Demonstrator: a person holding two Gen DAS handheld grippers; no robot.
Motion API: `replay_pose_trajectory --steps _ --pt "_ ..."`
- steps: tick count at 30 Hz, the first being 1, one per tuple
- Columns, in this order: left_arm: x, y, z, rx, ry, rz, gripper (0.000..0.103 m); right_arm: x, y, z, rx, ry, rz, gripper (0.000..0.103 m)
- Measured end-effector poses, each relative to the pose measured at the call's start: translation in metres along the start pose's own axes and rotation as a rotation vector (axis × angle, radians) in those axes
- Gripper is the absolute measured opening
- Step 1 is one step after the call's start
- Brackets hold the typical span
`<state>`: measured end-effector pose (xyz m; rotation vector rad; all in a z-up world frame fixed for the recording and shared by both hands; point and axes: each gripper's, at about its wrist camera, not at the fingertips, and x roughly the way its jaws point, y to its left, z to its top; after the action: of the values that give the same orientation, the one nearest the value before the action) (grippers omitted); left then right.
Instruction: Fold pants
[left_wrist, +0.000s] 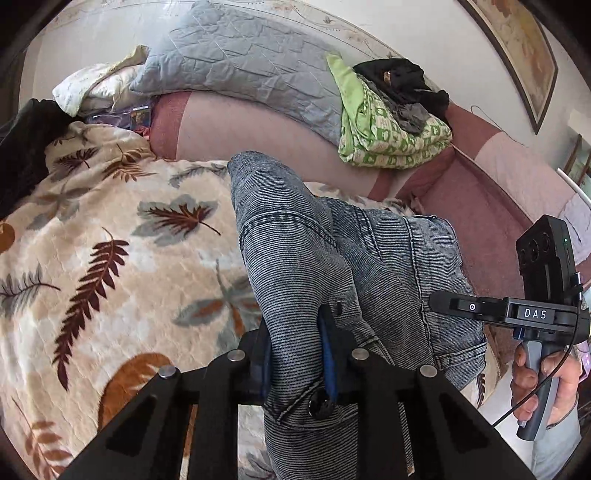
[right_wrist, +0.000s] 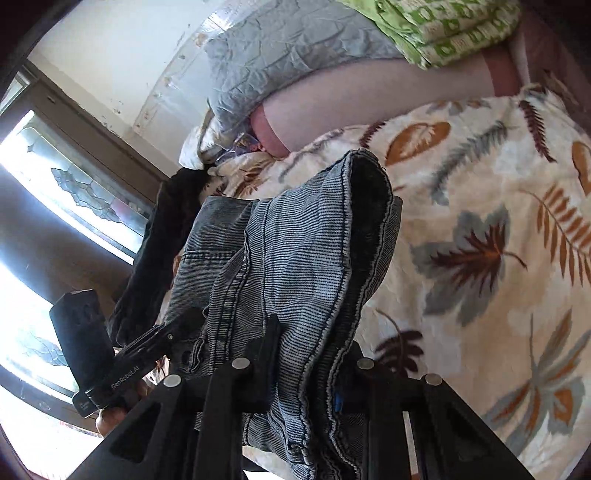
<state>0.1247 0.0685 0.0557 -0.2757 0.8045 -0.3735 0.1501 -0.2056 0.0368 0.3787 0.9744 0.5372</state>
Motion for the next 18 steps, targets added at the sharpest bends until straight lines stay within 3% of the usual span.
replay_pose_trajectory --steps 4,9,10,11,12,13,14,16,18 --pt "0.022 0.022 0.005 -0.035 0.029 0.027 0.023 0.03 -0.002 0.015 0.005 0.025 0.008 0.023" --pt "0.074 0.052 -0.031 -0.114 0.149 0.046 0.025 0.08 -0.036 -0.008 0.098 0.105 -0.02 0.024" --pt "0.088 0.058 -0.041 -0.126 0.186 0.073 0.031 0.093 -0.045 -0.014 0.111 0.134 -0.039 0.027" --pt "0.1 0.064 -0.051 -0.135 0.217 0.12 0.047 0.108 -0.055 -0.022 0.121 0.171 -0.078 0.032" --pt "0.103 0.07 -0.057 -0.153 0.205 0.15 0.057 0.121 -0.064 -0.03 0.126 0.2 -0.145 0.038" --pt "0.099 0.074 -0.058 -0.177 0.178 0.142 0.064 0.124 -0.071 -0.036 0.133 0.191 -0.165 0.054" --pt "0.092 0.076 -0.058 -0.203 0.182 0.139 0.07 0.118 -0.073 -0.039 0.145 0.157 -0.136 0.055" --pt "0.069 0.075 -0.056 -0.231 0.153 0.169 0.073 0.099 -0.065 -0.043 0.124 0.123 -0.152 0.064" --pt "0.041 0.064 -0.058 -0.194 0.072 0.221 0.074 0.074 -0.046 -0.047 0.043 0.048 -0.198 0.065"
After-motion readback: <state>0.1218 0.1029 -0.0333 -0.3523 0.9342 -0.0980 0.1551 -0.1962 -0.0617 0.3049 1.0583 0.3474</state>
